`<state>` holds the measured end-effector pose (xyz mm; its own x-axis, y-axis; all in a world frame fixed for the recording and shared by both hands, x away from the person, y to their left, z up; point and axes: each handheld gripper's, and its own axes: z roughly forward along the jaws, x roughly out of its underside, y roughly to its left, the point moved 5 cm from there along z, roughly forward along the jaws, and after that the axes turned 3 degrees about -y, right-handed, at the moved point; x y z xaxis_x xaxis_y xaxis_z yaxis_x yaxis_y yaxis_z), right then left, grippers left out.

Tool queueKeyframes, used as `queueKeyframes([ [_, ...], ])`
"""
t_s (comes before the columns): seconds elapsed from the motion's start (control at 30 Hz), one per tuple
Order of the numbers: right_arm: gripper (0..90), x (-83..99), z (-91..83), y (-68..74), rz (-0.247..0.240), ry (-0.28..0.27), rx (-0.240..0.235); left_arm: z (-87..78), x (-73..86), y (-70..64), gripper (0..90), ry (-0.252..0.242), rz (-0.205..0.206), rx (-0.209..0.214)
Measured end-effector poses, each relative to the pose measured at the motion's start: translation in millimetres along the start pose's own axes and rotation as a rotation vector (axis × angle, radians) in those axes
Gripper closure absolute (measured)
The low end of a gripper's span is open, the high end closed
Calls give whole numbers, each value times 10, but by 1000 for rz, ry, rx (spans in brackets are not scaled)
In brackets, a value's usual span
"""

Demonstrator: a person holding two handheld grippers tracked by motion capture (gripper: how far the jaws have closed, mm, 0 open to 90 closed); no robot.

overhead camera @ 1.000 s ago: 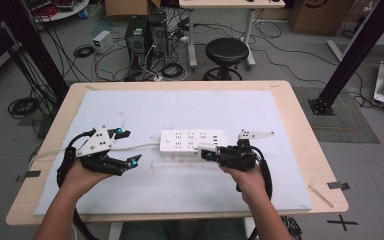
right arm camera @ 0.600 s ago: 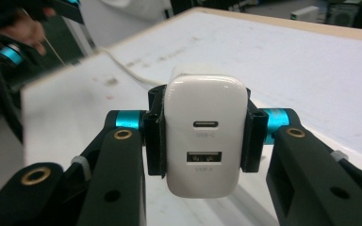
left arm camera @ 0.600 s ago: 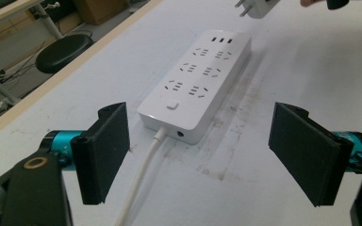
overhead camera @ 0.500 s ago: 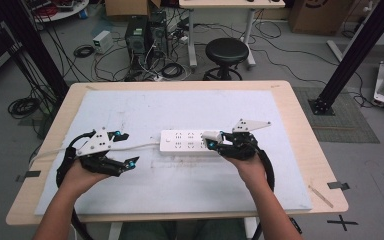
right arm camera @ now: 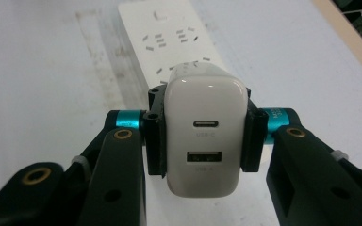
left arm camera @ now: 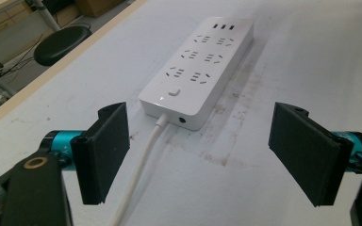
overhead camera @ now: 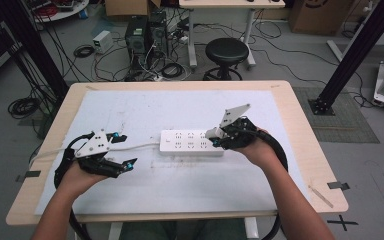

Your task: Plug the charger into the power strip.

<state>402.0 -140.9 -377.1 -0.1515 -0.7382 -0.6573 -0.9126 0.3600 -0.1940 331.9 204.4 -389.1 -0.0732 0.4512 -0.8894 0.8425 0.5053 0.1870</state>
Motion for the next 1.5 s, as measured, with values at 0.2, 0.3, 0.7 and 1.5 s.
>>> queueKeyframes([
  [0.2,631,-154,180,-138,-96,143,-58,-35,50,13,210,7,-6,-3],
  [0.3,631,-198,277,-199,-133,195,-85,-53,82,27,210,11,-11,-5],
  [0.7,631,-292,628,-355,-237,360,-166,-96,235,115,210,24,-42,-22],
  [1.5,635,-326,927,-425,-295,499,-261,-96,286,151,209,27,-52,-26],
])
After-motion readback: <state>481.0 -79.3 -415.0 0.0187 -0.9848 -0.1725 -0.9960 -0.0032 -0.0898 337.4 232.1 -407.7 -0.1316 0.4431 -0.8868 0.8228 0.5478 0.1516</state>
